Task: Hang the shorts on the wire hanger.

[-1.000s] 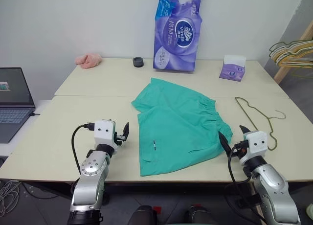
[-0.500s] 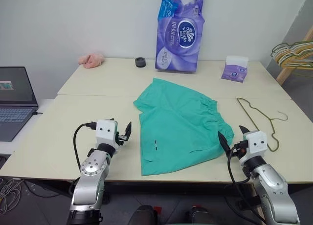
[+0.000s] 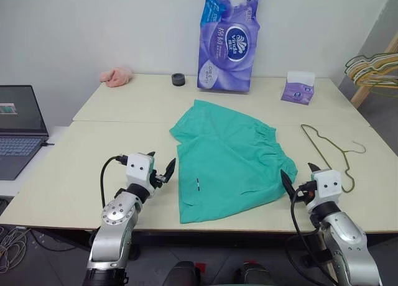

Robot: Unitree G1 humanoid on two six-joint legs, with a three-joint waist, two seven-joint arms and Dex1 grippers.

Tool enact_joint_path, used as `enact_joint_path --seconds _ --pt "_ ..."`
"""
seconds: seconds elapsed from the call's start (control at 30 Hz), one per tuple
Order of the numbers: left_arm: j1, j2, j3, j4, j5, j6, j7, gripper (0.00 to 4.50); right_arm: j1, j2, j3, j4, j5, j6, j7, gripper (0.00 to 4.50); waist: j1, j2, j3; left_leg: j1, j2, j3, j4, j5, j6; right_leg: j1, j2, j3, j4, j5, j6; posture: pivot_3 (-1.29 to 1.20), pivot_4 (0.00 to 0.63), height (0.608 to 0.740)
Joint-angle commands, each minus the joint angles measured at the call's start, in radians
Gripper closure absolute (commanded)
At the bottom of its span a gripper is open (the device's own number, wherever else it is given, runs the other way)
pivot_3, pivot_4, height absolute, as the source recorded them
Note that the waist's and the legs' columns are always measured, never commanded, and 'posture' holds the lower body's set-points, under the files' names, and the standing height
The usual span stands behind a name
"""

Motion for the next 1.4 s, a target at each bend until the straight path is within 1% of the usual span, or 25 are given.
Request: enact_joint_path --seconds 0.03,0.2,0.23,0.3,0.43,0.53,0.6,0.63,0.7,0.9,1.0,1.13,1.23,1.37,1.4 --pt "0.008 0.021 -0.005 -0.069 -0.062 -0.030 -0.077 0.03 -0.016 -0.009 -0.008 -0.050 0.002 -0.015 -0.002 0.00 0.000 0.000 0.000 0.000 0.000 0.000 0.000 0.000 0.000 0.000 0.000 0.000 0.000 0.000 0.000 0.09 0.025 0.740" --pt "0.036 0.106 -0.066 -0.090 -0.071 -0.031 -0.213 0.01 -0.005 -0.054 0.007 -0.093 0.068 0.023 0.097 0.00 -0.003 0.001 0.000 0.000 0.000 0.000 0.000 0.000 0.000 0.000 0.000 0.000 0.000 -0.001 -0.002 0.08 0.027 0.740" --pt "0.034 0.140 -0.088 -0.094 -0.078 -0.018 -0.264 0.01 0.000 -0.082 0.023 -0.109 0.091 0.044 0.147 0.00 -0.004 0.001 0.000 0.001 0.000 0.000 0.000 0.000 0.000 0.000 0.000 0.000 0.000 -0.003 0.000 0.07 0.029 0.740" --pt "0.024 0.194 -0.120 -0.099 -0.085 -0.013 -0.342 0.01 0.007 -0.134 0.047 -0.140 0.124 0.074 0.225 0.00 -0.010 0.001 0.000 0.001 0.000 0.000 0.000 0.000 0.000 0.000 0.000 0.000 0.000 -0.006 -0.004 0.06 0.033 0.740" --pt "-0.033 0.327 -0.173 -0.095 -0.144 0.053 -0.536 0.01 0.058 -0.297 0.082 -0.293 0.290 0.246 0.411 0.00 -0.019 0.002 0.000 0.001 0.001 0.000 0.000 0.000 0.000 0.000 0.000 -0.001 0.001 -0.007 -0.005 0.03 0.036 0.740" --pt "-0.069 0.365 -0.206 -0.057 -0.135 0.070 -0.588 0.01 0.098 -0.390 0.087 -0.361 0.346 0.318 0.473 0.00 -0.027 0.001 0.000 0.001 0.001 0.000 0.000 0.000 0.000 0.001 0.000 -0.001 0.001 -0.008 -0.005 0.01 0.036 0.740" --pt "-0.090 0.392 -0.251 -0.020 -0.087 0.037 -0.628 0.01 0.128 -0.451 0.094 -0.398 0.348 0.335 0.513 0.00 -0.029 0.002 0.000 0.001 0.002 0.000 0.000 0.000 0.000 0.001 0.000 -0.001 0.001 -0.008 -0.005 -0.01 0.038 0.740" --pt "-0.106 0.397 -0.281 0.009 -0.047 0.002 -0.636 0.01 0.143 -0.479 0.098 -0.414 0.340 0.334 0.530 0.00 -0.031 0.002 0.000 0.001 0.002 0.000 0.000 0.000 0.001 0.001 0.000 -0.001 0.001 -0.008 -0.004 -0.01 0.037 0.740" --pt "-0.135 0.395 -0.326 0.056 0.009 -0.047 -0.640 0.01 0.149 -0.503 0.104 -0.426 0.322 0.325 0.531 0.00 -0.034 0.001 0.000 0.001 0.002 0.000 0.000 0.000 0.001 0.001 0.001 -0.001 0.000 -0.008 -0.004 -0.03 0.039 0.740" --pt "-0.186 0.346 -0.394 0.132 0.071 -0.086 -0.634 0.01 0.140 -0.468 0.109 -0.437 0.304 0.308 0.479 0.00 -0.039 0.000 0.001 0.000 0.002 0.000 0.000 0.000 0.000 0.000 0.001 -0.001 0.000 -0.007 -0.002 -0.06 0.040 0.740" --pt "-0.221 0.316 -0.411 0.196 0.113 -0.113 -0.608 0.01 0.161 -0.460 0.121 -0.445 0.275 0.289 0.470 0.00 -0.042 0.000 0.001 0.000 0.002 0.000 0.000 -0.001 0.000 0.000 0.001 -0.001 0.000 -0.005 0.002 -0.08 0.041 0.740" --pt "-0.236 0.299 -0.411 0.230 0.121 -0.118 -0.612 0.01 0.172 -0.462 0.127 -0.436 0.243 0.263 0.471 0.00 -0.053 0.000 0.000 0.001 0.003 0.001 0.000 -0.001 0.000 0.001 0.001 -0.001 0.000 -0.005 0.002 -0.09 0.040 0.740" --pt "-0.240 0.289 -0.418 0.258 0.139 -0.132 -0.608 0.61 0.167 -0.455 0.121 -0.425 0.215 0.237 0.463 0.00 -0.053 0.000 0.000 0.001 0.003 0.001 0.000 -0.001 0.000 0.001 0.001 -0.001 0.000 -0.005 0.002 -0.09 0.040 0.740" --pt "-0.231 0.289 -0.431 0.264 0.153 -0.138 -0.611 1.76 0.154 -0.465 0.115 -0.403 0.185 0.208 0.471 0.00 -0.053 0.000 -0.001 0.001 0.003 0.001 0.000 -0.001 0.000 0.001 0.001 -0.001 0.000 -0.005 0.002 -0.09 0.038 0.740" --pt "-0.227 0.291 -0.434 0.265 0.155 -0.142 -0.610 2.11 0.151 -0.468 0.115 -0.397 0.175 0.198 0.473 0.00 -0.053 0.000 -0.001 0.001 0.003 0.001 0.000 -0.001 0.000 0.001 0.001 -0.001 0.000 -0.005 0.002 -0.09 0.038 0.740"
